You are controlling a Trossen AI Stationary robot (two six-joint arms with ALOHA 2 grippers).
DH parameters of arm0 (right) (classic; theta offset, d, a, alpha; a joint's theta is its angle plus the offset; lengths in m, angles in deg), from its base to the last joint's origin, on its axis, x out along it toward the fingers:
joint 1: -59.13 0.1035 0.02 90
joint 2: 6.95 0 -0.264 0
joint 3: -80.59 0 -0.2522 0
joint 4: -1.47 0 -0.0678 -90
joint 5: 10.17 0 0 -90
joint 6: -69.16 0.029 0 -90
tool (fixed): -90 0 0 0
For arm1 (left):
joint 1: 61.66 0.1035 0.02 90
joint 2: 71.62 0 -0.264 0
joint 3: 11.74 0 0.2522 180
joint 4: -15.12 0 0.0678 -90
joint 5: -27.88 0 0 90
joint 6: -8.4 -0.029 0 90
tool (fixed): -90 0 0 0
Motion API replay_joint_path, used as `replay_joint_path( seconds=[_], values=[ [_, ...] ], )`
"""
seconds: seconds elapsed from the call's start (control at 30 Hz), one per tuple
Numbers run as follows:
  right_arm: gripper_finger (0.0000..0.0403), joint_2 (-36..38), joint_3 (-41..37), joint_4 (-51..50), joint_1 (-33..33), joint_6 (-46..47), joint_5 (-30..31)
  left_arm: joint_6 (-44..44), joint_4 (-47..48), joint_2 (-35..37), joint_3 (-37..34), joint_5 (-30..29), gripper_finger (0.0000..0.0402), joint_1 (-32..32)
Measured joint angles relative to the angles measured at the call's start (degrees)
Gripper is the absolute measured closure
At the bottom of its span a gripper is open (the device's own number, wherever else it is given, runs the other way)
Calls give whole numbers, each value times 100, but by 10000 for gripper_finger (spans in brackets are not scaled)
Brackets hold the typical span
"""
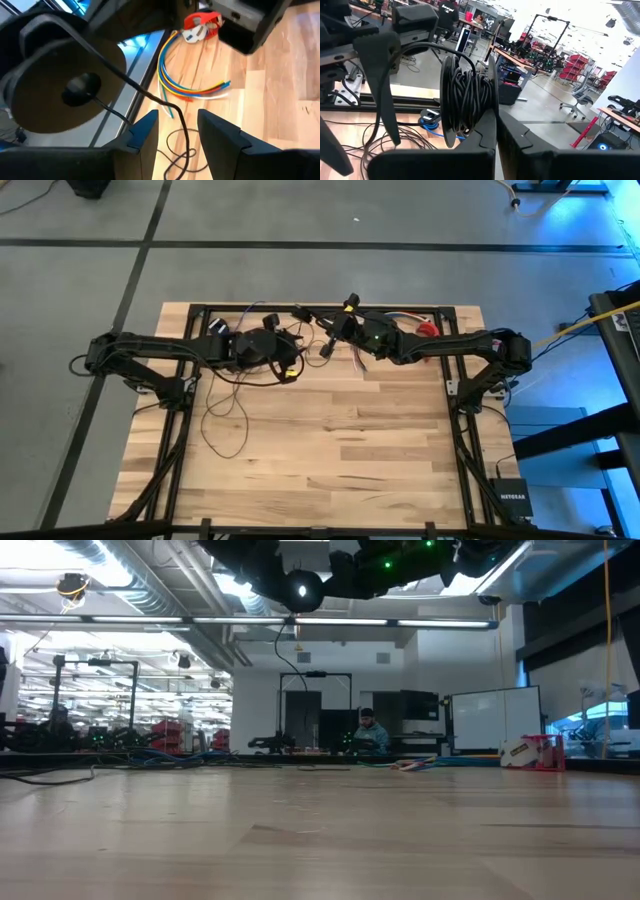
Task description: Coiling cords
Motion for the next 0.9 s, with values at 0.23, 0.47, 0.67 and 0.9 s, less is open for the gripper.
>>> replay_joint_path(
  seconds=[0.23,0.47,0.67,0.9],
  values=[
    [398,0,0,1,0,0,-1,3,50,2,2,174,293,0],
    [397,-1,0,6,2,2,-1,-7,-104,0,2,186,393,0],
    [397,-2,-2,96,2,21,-93,-24,-1120,-55,-197,694,398,-9],
    [397,-2,-4,115,7,174,-283,-252,-1916,-614,-246,746,399,29]
  ],
)
